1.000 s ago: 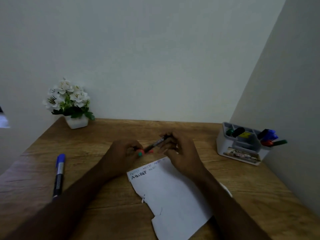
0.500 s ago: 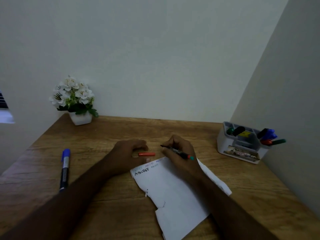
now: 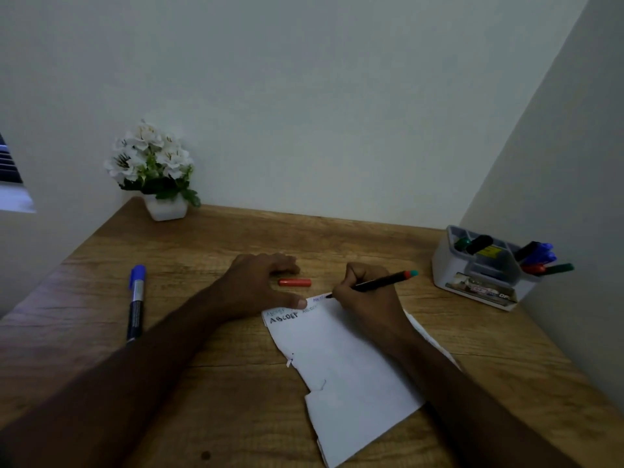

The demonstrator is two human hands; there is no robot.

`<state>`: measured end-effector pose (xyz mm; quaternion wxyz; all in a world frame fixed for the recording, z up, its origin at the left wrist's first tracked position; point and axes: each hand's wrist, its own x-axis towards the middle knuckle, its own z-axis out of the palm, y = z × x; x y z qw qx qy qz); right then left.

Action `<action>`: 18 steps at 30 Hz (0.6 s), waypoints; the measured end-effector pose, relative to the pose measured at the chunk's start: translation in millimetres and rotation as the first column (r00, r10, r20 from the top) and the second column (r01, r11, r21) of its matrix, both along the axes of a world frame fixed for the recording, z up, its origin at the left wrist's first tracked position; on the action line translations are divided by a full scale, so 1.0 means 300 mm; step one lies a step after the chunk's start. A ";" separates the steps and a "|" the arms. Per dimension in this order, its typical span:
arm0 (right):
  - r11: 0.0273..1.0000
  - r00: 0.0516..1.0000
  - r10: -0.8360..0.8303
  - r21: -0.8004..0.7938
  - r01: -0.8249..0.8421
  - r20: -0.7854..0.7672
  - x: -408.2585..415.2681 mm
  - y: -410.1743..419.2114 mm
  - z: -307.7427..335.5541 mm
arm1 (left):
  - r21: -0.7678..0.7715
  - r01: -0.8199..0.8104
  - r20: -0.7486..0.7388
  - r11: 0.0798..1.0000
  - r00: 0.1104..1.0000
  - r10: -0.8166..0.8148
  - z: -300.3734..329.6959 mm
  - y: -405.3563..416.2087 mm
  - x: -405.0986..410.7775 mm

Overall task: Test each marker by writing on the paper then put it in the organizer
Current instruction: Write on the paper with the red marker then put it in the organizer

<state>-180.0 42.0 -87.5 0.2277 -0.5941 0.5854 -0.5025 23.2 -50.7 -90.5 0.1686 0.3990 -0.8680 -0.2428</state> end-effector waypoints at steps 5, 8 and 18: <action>1.000 1.000 0.028 0.004 -0.028 -0.007 0.003 -0.001 -0.005 | -0.003 0.001 0.008 1.000 1.000 -0.001 -0.002 -0.003 -0.001; 0.998 0.998 0.055 0.003 -0.055 -0.030 0.007 -0.002 -0.007 | 0.000 0.004 0.022 1.000 1.000 -0.004 -0.004 -0.006 -0.001; 0.998 0.996 0.065 0.000 -0.065 -0.061 0.009 -0.006 -0.017 | 0.006 0.010 0.013 1.000 1.000 -0.010 -0.004 -0.003 0.003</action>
